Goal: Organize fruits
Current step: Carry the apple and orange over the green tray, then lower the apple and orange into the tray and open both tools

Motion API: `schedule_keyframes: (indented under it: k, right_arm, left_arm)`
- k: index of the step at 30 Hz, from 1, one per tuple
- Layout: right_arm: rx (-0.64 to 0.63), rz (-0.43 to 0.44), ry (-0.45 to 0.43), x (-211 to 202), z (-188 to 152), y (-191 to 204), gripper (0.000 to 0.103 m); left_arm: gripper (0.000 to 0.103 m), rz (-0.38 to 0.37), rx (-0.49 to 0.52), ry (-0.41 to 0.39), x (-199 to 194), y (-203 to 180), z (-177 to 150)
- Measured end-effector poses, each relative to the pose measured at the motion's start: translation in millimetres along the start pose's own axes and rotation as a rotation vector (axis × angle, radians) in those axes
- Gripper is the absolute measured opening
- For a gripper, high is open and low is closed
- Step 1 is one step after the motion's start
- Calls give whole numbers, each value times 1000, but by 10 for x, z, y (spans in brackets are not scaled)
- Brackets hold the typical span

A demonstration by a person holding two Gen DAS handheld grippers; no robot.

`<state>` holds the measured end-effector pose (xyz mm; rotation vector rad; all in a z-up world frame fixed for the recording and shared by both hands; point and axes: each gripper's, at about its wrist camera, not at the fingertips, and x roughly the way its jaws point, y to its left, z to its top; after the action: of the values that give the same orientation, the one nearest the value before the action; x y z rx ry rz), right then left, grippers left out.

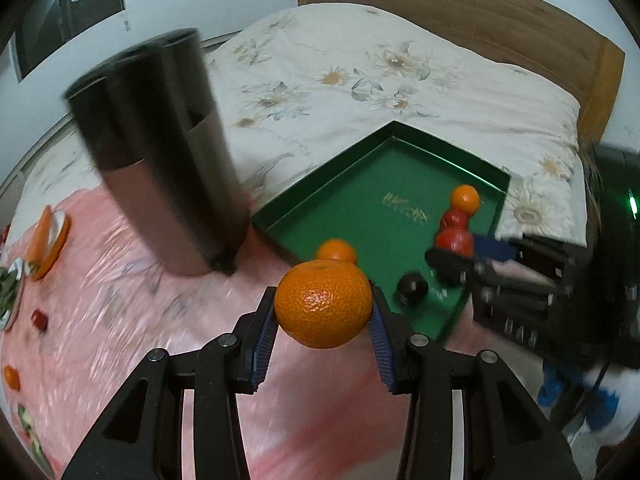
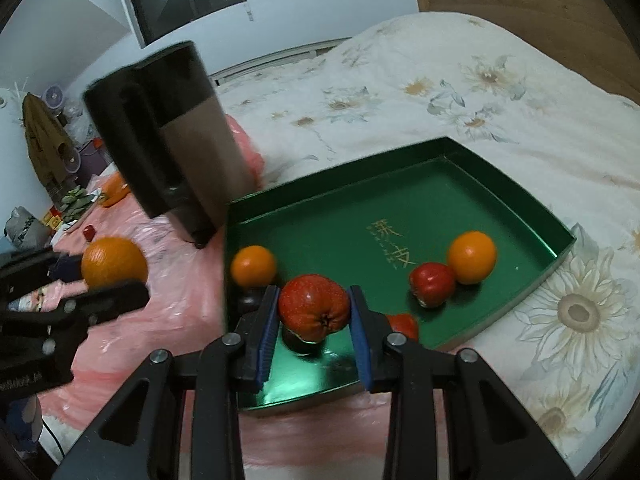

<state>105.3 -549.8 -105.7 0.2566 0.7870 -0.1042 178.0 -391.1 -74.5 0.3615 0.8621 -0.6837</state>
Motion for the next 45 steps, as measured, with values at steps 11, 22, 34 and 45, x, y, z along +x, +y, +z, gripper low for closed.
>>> schedule_keyframes:
  k: [11,22,34,45]
  right_arm:
    - [-17,-36,8,333,-8,-98,30]
    - [-82,-77,23,457,-4,-18,31]
    - [-84,-123,7,382,-17,29,88]
    - [-54,-126,-28,-18,-53,74,88]
  left_arm:
    - [38,38,16,59,970,-99,479]
    - [38,52,16,117,1391,-60,446]
    - [39,56,42,92,1180,-79,521]
    - [47,11,23,5,435,-64,516]
